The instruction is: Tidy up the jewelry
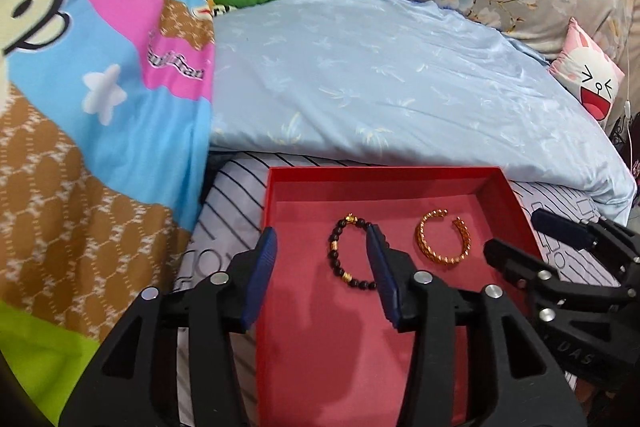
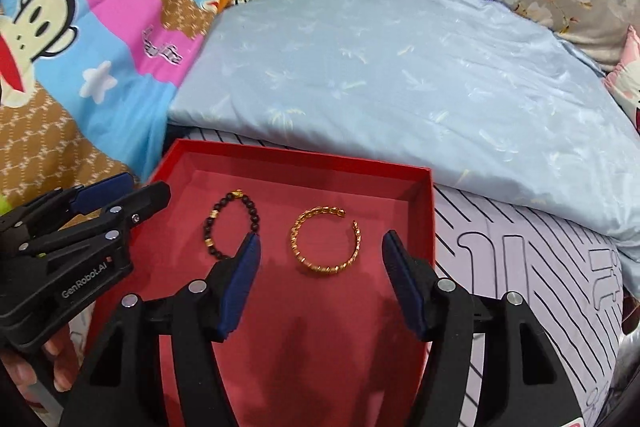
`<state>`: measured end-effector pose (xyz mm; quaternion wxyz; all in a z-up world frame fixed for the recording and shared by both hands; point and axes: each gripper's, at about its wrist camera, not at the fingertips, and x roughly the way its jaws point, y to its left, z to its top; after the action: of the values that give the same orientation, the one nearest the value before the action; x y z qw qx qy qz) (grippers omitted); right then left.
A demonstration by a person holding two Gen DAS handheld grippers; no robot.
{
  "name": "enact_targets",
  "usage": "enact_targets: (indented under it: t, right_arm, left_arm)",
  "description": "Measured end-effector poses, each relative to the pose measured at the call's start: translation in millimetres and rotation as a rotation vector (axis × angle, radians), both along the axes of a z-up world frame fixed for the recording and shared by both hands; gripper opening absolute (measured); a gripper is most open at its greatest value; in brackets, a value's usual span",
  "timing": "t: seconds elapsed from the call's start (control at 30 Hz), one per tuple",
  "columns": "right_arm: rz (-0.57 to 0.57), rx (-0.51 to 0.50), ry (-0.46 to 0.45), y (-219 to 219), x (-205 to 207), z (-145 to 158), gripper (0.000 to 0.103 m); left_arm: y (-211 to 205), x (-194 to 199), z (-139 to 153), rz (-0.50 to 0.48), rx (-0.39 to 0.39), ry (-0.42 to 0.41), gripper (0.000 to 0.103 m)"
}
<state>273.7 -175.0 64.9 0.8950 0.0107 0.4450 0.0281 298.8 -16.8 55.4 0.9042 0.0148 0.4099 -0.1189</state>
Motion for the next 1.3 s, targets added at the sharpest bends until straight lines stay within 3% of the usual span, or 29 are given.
enact_targets:
  t: [0.1, 0.33, 0.53, 1.03, 1.3]
  right_arm:
    - [0.004, -0.004, -0.038, 1.4, -30.0, 17.4, 0.061]
    - [0.007, -0.012, -0.085, 9.0, -103.8, 32.6, 0.061]
    - [0.015, 0.011, -0.094, 19.0, -153.8, 38.4, 0.061]
    - [-0.017, 0.050, -0.058, 21.8, -218.4, 20.2, 0.061]
    - [-0.055, 0.048, -0.005, 9.5, -236.9, -8.4, 0.061]
  left_arm:
    - [5.6, -31.2, 15.7, 0.007, 0.023, -0.039, 0.053]
    - [9.1, -98.6, 33.2, 0.039, 0.124, -0.078, 0.053]
    - [7.4, -142.7, 33.0, 0.050, 0.138, -0.050, 0.053]
    - [13.2, -207.6, 15.8, 0.070, 0.111, -0.004, 0.053]
    - [38.5, -230.2, -20.5, 0.101, 0.132, 0.045, 0.053]
